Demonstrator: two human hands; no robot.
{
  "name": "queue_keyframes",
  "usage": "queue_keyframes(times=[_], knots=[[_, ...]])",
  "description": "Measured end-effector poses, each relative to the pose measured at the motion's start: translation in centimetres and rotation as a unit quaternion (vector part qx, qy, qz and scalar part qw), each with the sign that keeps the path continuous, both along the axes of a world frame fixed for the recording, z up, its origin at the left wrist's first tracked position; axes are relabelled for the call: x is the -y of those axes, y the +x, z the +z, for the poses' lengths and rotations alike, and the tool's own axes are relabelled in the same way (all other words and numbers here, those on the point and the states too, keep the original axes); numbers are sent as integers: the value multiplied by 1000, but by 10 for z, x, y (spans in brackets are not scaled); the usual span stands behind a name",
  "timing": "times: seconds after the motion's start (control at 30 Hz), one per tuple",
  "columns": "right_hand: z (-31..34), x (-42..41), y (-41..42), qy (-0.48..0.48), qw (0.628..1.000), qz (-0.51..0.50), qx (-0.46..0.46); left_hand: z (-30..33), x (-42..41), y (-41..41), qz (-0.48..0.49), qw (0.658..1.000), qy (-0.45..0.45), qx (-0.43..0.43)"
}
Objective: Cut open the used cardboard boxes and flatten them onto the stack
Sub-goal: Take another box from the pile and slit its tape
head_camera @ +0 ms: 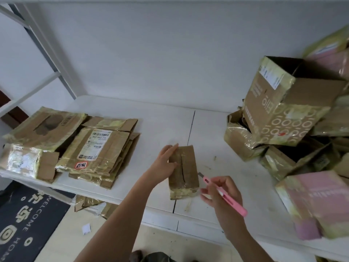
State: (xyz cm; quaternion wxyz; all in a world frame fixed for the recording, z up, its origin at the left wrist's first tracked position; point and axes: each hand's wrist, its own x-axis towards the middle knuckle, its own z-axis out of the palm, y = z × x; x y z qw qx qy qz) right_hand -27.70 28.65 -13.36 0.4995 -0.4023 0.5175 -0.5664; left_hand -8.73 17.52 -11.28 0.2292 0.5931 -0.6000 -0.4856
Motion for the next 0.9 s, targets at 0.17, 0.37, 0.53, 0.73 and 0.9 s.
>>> queue_keyframes(times=[0.17, 0.37, 0.53, 0.73, 0.9], knots=[[3, 0, 1, -19, 993, -102, 58, -3, 0, -4, 104, 988, -53, 103], [4, 18, -13, -34, 985, -144, 89, -5, -12, -9, 274, 961, -11, 37], [6, 40, -14, -46, 986, -128, 97, -1, -13, -21, 112, 940, -192, 260], [-6, 56, -2, -30, 985, -146, 85, -14, -1, -16, -106, 944, -142, 279], [-18, 56, 9, -18, 988, -151, 40, -15, 6, -7, -136, 957, -64, 247]])
